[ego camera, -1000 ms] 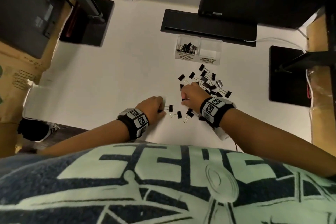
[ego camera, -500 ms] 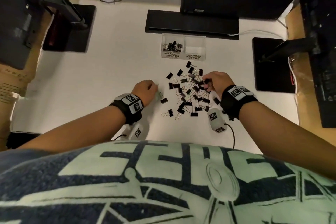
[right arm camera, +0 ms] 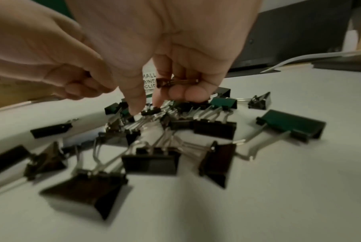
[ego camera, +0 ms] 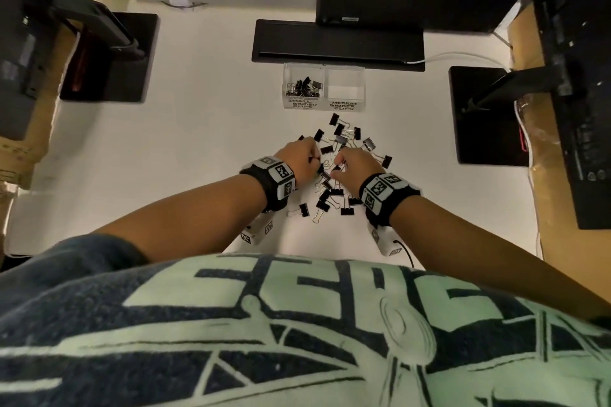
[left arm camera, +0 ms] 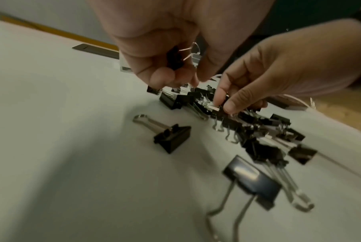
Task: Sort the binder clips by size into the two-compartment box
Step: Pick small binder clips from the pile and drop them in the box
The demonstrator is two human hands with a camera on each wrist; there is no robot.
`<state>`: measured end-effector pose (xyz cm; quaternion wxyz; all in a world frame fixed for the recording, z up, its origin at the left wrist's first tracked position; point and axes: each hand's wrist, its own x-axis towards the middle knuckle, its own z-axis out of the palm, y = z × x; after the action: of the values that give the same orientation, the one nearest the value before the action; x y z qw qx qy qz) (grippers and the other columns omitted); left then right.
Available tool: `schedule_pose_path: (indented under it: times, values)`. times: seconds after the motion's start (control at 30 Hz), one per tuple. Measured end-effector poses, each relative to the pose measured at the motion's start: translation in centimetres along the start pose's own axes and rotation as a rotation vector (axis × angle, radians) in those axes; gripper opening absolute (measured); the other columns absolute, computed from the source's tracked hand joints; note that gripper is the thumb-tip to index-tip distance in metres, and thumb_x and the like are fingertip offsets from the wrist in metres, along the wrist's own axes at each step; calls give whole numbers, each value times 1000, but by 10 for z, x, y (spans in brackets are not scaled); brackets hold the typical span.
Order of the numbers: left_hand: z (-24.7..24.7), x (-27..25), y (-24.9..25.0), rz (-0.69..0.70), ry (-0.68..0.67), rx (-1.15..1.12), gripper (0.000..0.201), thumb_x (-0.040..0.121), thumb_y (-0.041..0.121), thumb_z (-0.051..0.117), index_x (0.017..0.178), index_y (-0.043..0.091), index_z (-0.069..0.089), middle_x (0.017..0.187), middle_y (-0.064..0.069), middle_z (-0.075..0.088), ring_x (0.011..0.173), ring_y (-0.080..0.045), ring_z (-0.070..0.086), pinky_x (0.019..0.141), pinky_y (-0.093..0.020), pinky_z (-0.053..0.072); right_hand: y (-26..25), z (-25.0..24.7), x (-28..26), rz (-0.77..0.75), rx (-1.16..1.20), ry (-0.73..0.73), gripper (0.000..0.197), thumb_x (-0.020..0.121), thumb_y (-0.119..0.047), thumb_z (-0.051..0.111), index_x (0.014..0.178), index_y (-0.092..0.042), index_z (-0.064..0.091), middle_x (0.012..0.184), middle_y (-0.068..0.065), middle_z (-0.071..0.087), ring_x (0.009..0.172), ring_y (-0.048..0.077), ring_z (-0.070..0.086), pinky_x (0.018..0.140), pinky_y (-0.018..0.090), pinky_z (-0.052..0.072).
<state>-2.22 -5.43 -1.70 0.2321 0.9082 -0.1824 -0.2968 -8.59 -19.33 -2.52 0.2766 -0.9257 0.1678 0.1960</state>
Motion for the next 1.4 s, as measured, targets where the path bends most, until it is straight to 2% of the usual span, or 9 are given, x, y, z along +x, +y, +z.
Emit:
schedule_pose_path:
  times: [0.2, 0.37, 0.5, 0.6, 0.77, 0.9, 1.2, 1.3, 1.4]
  values:
    - [10, 10, -3, 114, -67, 180, 27, 89, 22, 57, 115, 15, 54, 118, -9, 57, 103, -26, 59, 87, -36, 49, -4, 0, 2, -2, 44, 5, 14, 87, -23, 65, 90, -14, 55, 91, 1, 53, 81, 16, 51, 75, 31, 45]
    - [12, 13, -2, 116, -113, 279, 21, 92, 26, 54, 105, 10, 58, 113, -10, 54, 97, -29, 60, 82, -39, 50, -3, -8, 4, -33, 90, -5, 11, 87, -14, 62, 79, -10, 55, 84, 10, 62, 80, 23, 58, 72, 33, 50]
    - [12, 13, -6, 121, -119, 230, 23, 93, 28, 54, 101, 6, 56, 113, -11, 53, 96, -30, 60, 86, -41, 50, -2, -23, 22, 25, 228, 62, 9, 85, -16, 64, 93, -12, 64, 97, 1, 63, 86, 15, 57, 65, 18, 44]
    - [14, 10, -14, 194, -99, 221, 26, 95, 29, 50, 103, 4, 55, 112, -12, 53, 94, -30, 59, 85, -41, 51, -14, -49, 44, 48, 366, 80, 15, 88, -19, 61, 101, -14, 66, 100, 0, 63, 85, 15, 58, 74, 27, 50]
    - [12, 12, -21, 240, -141, 279, 21, 94, 23, 50, 109, 8, 53, 117, -12, 52, 98, -30, 59, 84, -39, 51, -54, -81, 85, -21, 412, 116, 15, 90, -13, 56, 96, -17, 69, 91, 2, 67, 69, 13, 60, 61, 24, 52]
    - [6, 16, -16, 189, -182, 311, 27, 92, 22, 56, 110, 4, 50, 119, -14, 50, 100, -32, 58, 86, -45, 51, -87, -86, 111, -110, 214, 104, 19, 89, -10, 57, 101, -11, 72, 101, 5, 69, 92, 22, 65, 74, 27, 52]
    - [-14, 19, -21, 153, -32, 90, 7, 92, 11, 48, 95, 6, 47, 107, -15, 50, 81, -29, 56, 71, -36, 48, -96, -69, 127, -197, 31, 67, 23, 85, -12, 66, 107, -17, 69, 117, 3, 66, 107, 22, 62, 88, 27, 49]
    - [-36, 24, -15, 85, 59, 14, 6, 94, 11, 45, 89, 11, 41, 90, -7, 50, 76, -20, 47, 58, -23, 36, -87, -72, 120, -200, 139, 143, 22, 86, -10, 61, 103, -19, 70, 116, 1, 66, 102, 17, 61, 85, 26, 50]
    - [-64, 36, -10, 82, 165, -56, 1, 94, 11, 45, 95, 10, 46, 87, -5, 56, 76, -20, 50, 60, -22, 39, -72, -78, 100, -169, 228, 199, 18, 86, -10, 57, 97, -18, 69, 107, -1, 66, 90, 12, 58, 83, 27, 49]
